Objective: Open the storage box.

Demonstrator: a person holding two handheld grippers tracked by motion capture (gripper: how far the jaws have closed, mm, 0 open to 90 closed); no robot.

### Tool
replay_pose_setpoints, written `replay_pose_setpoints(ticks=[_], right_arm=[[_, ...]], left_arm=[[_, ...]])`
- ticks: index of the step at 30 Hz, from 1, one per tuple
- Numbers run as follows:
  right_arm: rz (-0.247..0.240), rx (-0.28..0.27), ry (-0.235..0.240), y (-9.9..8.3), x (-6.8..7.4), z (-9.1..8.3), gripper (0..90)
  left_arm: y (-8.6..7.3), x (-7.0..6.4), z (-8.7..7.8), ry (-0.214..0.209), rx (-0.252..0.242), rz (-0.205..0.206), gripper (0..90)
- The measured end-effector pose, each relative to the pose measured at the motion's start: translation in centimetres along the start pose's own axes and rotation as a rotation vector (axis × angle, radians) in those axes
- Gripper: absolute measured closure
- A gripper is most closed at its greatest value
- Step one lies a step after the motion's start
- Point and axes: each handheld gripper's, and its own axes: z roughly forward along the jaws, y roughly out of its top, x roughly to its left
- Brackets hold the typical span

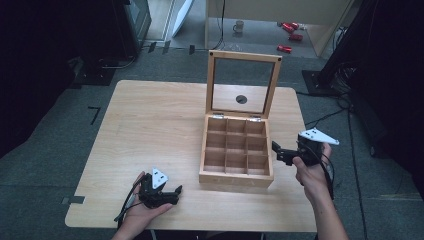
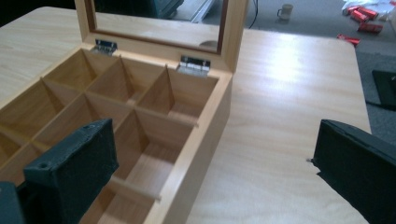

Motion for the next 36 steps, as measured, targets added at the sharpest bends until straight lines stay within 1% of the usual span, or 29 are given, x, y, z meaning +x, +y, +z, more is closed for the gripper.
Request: replay_pose_setpoints(ticks=[1, 2, 3, 4, 5, 9, 10, 11, 12, 13, 15, 16, 18, 19, 23, 24, 25, 26, 28, 30, 32, 34, 36], right_arm=[[0.004, 0.0, 0.003, -0.4, -0.1, -0.2, 0.0], [0.004, 0.0, 0.003, -0.4, -0.1, -0.2, 0.0], [0.012, 0.004, 0.004, -1.2, -0.3, -0.5, 0.0], [0.012, 0.004, 0.004, -1.2, -0.3, -0.5, 0.0], [0.018, 0.004, 0.003, -1.6, -0.5, -0.6, 0.0], [0.043, 0.012, 0.001, -3.3, -1.1, -1.2, 0.0], [0.052, 0.018, -0.005, -4.1, -1.4, -1.4, 0.0], [0.052, 0.018, -0.005, -4.1, -1.4, -1.4, 0.0], [0.063, 0.024, -0.01, -4.9, -1.8, -1.6, 0.0], [0.063, 0.024, -0.01, -4.9, -1.8, -1.6, 0.0], [0.066, 0.031, -0.013, -5.7, -2.1, -1.8, 0.0], [0.06, 0.041, -0.018, -6.7, -2.3, -1.9, 0.0], [0.057, 0.047, -0.021, -7.0, -2.4, -1.9, 0.0], [0.056, 0.054, -0.024, -7.5, -2.5, -2.0, 0.0], [0.081, 0.076, -0.025, -9.4, -3.0, -2.4, 0.0], [0.09, 0.081, -0.027, -10.2, -3.4, -2.6, 0.0], [0.09, 0.081, -0.027, -10.2, -3.4, -2.6, 0.0], [0.1, 0.09, -0.028, -11.1, -3.6, -2.9, 0.0], [0.103, 0.095, -0.029, -11.4, -3.7, -3.0, 0.0], [0.104, 0.104, -0.034, -12.2, -3.9, -3.2, 0.0], [0.118, 0.115, -0.042, -12.9, -4.2, -3.6, 0.0], [0.121, 0.121, -0.045, -13.1, -4.3, -3.8, 0.0], [0.105, 0.138, -0.069, -13.6, -4.4, -3.9, 0.0]], left_arm=[[0.0, 0.0, 0.0, 0.0, -0.002, -0.001, 14.1], [0.0, 0.0, 0.0, 0.0, -0.002, -0.001, 14.1], [0.0, 0.0, 0.0, 0.0, -0.002, -0.001, 14.1], [0.0, 0.0, 0.0, 0.0, -0.002, -0.001, 14.1], [0.0, 0.0, 0.0, 0.001, -0.002, -0.001, 14.1], [0.0, 0.0, 0.0, 0.0, -0.002, -0.003, 14.1], [0.0, 0.0, 0.0, 0.0, -0.001, 0.001, 14.1], [0.0, 0.0, 0.0, 0.0, -0.002, -0.001, 14.1], [0.0, 0.0, 0.0, 0.001, -0.002, 0.0, 14.1], [0.0, 0.0, 0.0, 0.0, -0.003, -0.002, 14.1], [0.0, 0.0, 0.0, 0.001, -0.003, -0.002, 14.1], [0.0, 0.0, 0.0, 0.001, -0.003, -0.003, 14.1], [0.0, 0.0, 0.0, 0.001, -0.002, -0.002, 14.1], [0.0, 0.0, 0.0, 0.001, -0.002, -0.002, 14.1], [0.0, 0.0, 0.0, 0.001, -0.002, -0.002, 14.1], [0.0, 0.0, 0.0, 0.001, -0.002, -0.002, 14.1], [0.0, 0.0, 0.0, 0.001, -0.002, -0.002, 14.1], [0.0, 0.0, 0.0, 0.002, -0.002, -0.003, 14.1], [0.0, 0.0, 0.0, 0.002, -0.002, -0.003, 14.1], [0.0, 0.0, 0.0, 0.002, -0.002, -0.003, 14.1], [0.0, 0.0, 0.0, 0.003, -0.002, -0.003, 14.1], [0.0, 0.0, 0.0, 0.003, -0.002, -0.003, 14.1], [0.0, 0.0, 0.0, 0.003, -0.002, -0.003, 14.1]])
